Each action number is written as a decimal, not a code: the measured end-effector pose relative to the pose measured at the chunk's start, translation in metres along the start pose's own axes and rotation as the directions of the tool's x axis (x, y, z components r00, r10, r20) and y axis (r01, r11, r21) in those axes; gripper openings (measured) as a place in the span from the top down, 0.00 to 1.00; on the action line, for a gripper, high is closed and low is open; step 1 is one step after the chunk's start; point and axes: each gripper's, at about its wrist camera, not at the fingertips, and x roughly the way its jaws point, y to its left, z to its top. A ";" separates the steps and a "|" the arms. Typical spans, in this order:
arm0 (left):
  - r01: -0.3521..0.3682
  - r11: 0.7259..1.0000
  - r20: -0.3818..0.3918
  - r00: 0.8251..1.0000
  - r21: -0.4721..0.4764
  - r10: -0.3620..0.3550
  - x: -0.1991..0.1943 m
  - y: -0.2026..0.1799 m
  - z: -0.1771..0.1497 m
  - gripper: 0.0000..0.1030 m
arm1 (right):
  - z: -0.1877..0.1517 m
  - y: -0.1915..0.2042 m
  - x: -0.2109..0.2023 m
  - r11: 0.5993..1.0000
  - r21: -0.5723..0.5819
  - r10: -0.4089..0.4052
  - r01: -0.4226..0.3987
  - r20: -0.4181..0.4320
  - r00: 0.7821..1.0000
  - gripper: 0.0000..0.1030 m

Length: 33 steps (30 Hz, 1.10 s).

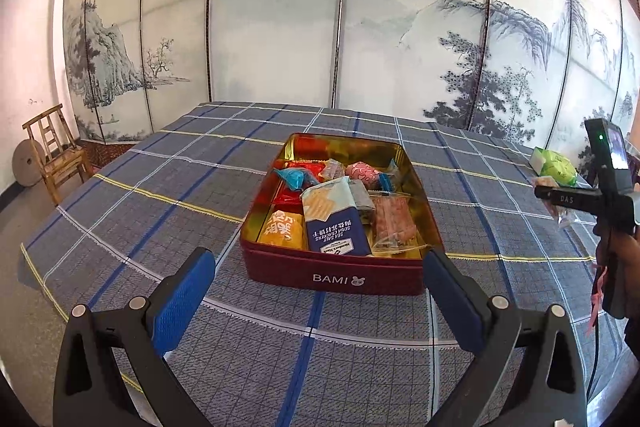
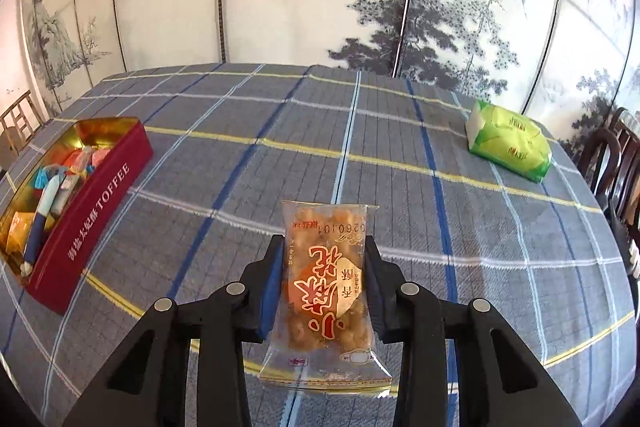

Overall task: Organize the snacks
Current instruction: 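Carry the orange-printed pastry bag with the right gripper over the tin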

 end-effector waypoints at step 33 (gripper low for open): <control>-0.045 0.999 -0.082 0.996 0.010 0.046 0.005 0.017 -0.017 0.00 | 0.083 0.203 0.016 0.979 -0.145 0.150 -0.146 0.016 0.989 0.63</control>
